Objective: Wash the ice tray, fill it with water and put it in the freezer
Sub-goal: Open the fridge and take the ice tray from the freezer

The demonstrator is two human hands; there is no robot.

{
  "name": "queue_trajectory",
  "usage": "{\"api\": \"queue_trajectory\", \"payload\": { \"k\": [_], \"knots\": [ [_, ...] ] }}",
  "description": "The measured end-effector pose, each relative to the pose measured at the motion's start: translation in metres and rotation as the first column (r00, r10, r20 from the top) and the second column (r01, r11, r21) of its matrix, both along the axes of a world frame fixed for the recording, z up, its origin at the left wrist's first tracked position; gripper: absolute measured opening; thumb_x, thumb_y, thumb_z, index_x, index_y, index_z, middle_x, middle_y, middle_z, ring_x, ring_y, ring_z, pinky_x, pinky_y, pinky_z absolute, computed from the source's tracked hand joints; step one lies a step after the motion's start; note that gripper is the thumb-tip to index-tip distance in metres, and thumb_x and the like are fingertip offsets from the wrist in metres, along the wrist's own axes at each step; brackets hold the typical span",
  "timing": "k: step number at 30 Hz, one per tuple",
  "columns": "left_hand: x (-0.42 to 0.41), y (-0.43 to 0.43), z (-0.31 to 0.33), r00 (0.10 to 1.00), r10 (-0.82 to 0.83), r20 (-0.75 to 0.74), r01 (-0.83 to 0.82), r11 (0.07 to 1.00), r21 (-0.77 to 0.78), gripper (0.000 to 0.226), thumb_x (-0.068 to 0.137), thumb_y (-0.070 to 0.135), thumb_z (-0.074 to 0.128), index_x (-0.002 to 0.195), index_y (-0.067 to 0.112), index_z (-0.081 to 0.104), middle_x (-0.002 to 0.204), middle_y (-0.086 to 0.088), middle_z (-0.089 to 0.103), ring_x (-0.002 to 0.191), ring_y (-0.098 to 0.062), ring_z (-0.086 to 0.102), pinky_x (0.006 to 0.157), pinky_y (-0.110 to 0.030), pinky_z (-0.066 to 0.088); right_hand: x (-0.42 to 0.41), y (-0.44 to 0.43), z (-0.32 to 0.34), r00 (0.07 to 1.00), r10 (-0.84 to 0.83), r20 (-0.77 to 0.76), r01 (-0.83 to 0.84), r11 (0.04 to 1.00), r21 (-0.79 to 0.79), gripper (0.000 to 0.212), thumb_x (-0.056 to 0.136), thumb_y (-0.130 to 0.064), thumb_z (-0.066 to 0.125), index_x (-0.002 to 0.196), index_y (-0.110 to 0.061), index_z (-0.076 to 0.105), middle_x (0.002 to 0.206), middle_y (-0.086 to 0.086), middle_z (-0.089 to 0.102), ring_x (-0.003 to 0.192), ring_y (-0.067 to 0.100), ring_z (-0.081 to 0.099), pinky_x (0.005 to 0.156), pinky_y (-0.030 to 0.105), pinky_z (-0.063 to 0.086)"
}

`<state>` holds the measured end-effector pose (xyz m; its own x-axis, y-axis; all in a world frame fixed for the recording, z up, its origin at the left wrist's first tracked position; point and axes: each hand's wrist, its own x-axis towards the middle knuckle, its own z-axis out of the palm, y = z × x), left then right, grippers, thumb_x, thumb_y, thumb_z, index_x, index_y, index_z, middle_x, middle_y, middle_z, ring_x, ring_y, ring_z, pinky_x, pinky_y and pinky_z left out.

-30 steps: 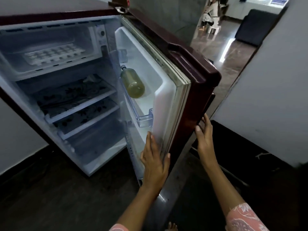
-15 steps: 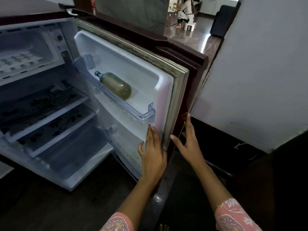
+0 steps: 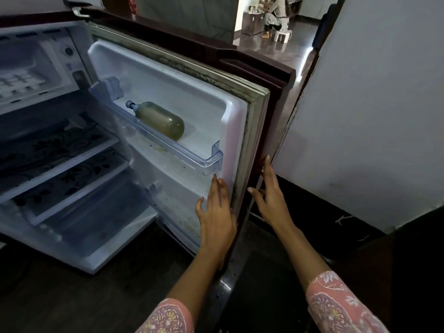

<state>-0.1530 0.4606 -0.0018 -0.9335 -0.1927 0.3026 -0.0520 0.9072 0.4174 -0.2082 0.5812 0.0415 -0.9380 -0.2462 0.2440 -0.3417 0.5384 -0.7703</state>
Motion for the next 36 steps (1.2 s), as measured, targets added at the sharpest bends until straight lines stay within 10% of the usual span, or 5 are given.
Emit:
{"api": "queue_trajectory", "payload": {
  "k": [12, 15, 19, 28, 36],
  "knots": [
    [0.01, -0.014, -0.021, 0.994, 0.089, 0.067, -0.082, 0.991, -0.106, 0.079, 0.084, 0.036, 0.049, 0.148, 0.01, 0.011, 0.154, -0.011, 0.021, 0.14, -0.021, 0.026, 0.106, -0.047, 0.024, -0.001, 0.005, -0.002, 1.0, 0.003, -0.004, -0.004, 0.999, -0.044, 0.076, 0.094, -0.01, 0.05, 0.142, -0.033, -0.003, 0.156, 0.001, 0.014, 0.138, 0.006, 0.016, 0.113, 0.033, 0.023],
    [0.025, -0.033, -0.033, 0.984, 0.152, 0.098, -0.137, 0.98, -0.144, 0.076, 0.081, 0.035, 0.038, 0.149, 0.012, 0.012, 0.155, -0.006, 0.018, 0.142, -0.018, 0.018, 0.11, -0.045, 0.019, 0.019, -0.006, -0.007, 0.944, -0.158, -0.29, 0.168, 0.986, 0.011, 0.059, 0.091, -0.004, 0.046, 0.144, -0.021, 0.028, 0.149, 0.005, 0.032, 0.13, 0.005, 0.028, 0.106, 0.031, 0.03],
    [0.042, -0.061, -0.044, 0.965, 0.242, 0.098, -0.224, 0.959, -0.172, 0.07, 0.081, 0.032, 0.035, 0.147, 0.011, 0.02, 0.153, -0.007, 0.025, 0.14, -0.017, 0.019, 0.105, -0.042, 0.018, 0.048, -0.041, -0.028, 0.824, 0.207, -0.527, -0.121, 0.974, 0.193, 0.039, 0.09, -0.015, 0.04, 0.129, -0.017, 0.042, 0.133, 0.005, 0.042, 0.121, 0.02, 0.043, 0.099, 0.035, 0.03],
    [0.065, -0.152, -0.064, 0.882, 0.439, 0.174, -0.411, 0.895, -0.172, 0.064, 0.084, 0.033, 0.033, 0.142, 0.003, 0.032, 0.148, -0.012, 0.036, 0.136, -0.019, 0.024, 0.112, -0.032, 0.002, 0.026, -0.156, -0.063, 0.874, 0.465, -0.144, -0.344, 0.8, 0.491, 0.052, 0.085, -0.028, 0.039, 0.137, -0.02, 0.039, 0.14, 0.001, 0.048, 0.128, 0.015, 0.041, 0.103, 0.037, 0.034],
    [0.04, -0.251, -0.059, 0.847, 0.522, 0.1, -0.506, 0.849, -0.151, 0.063, 0.086, 0.031, 0.032, 0.141, 0.0, 0.033, 0.148, -0.014, 0.036, 0.137, -0.02, 0.022, 0.113, -0.034, 0.004, -0.005, -0.271, -0.07, 0.836, 0.532, -0.131, -0.363, 0.717, 0.595, 0.054, 0.086, -0.034, 0.038, 0.138, -0.018, 0.041, 0.141, 0.0, 0.048, 0.131, 0.016, 0.043, 0.108, 0.039, 0.032]
  ]
}}
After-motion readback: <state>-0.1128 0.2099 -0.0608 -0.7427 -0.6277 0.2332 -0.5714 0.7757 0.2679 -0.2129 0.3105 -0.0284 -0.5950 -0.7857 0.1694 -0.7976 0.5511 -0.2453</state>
